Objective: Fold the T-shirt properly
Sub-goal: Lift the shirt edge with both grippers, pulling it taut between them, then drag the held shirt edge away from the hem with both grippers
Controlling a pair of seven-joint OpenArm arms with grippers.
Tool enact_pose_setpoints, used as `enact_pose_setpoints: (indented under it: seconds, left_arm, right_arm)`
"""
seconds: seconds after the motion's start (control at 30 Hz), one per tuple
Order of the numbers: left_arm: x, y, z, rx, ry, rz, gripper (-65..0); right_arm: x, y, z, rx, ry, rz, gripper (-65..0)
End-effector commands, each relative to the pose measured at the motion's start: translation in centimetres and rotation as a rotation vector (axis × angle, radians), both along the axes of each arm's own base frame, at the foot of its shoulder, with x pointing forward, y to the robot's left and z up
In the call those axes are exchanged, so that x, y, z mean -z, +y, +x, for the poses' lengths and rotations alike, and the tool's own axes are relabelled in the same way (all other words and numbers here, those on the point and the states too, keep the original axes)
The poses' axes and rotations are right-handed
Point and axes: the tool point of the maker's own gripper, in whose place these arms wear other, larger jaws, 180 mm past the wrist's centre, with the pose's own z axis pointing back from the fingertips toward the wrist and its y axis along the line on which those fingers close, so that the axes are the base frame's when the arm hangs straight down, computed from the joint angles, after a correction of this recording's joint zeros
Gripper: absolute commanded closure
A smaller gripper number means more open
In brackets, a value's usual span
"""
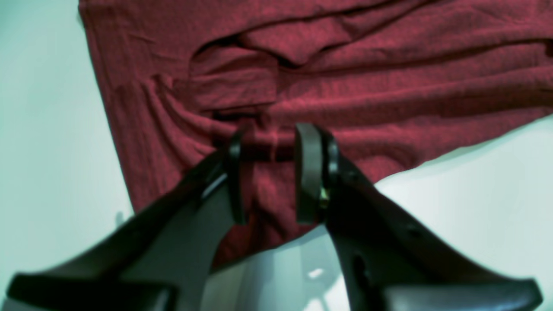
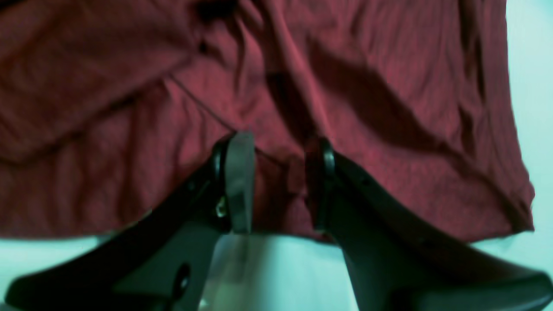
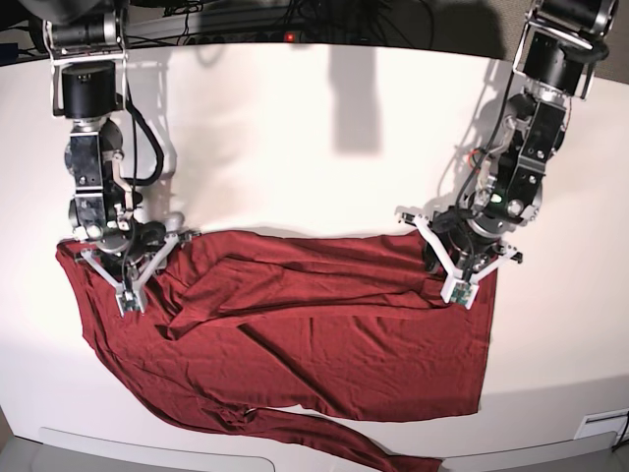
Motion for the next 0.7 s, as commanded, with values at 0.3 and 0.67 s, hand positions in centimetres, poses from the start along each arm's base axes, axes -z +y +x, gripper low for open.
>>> enact_pose_setpoints:
  seconds: [0.3,0.67]
  left_arm:
    - [1.2,1.8,0.8,-0.047,0.000,0.015,-16.1]
    - [5.5,4.7,-1.9,-0.126,0.199,-0.013,-16.1]
  right_arm:
    - [-1.3,-0.8,0.6,-0.016,-0.039,-0.016,-20.4]
    - [-0.6,-1.7,-0.5,-0.031,-0.010,-0.035,-20.4]
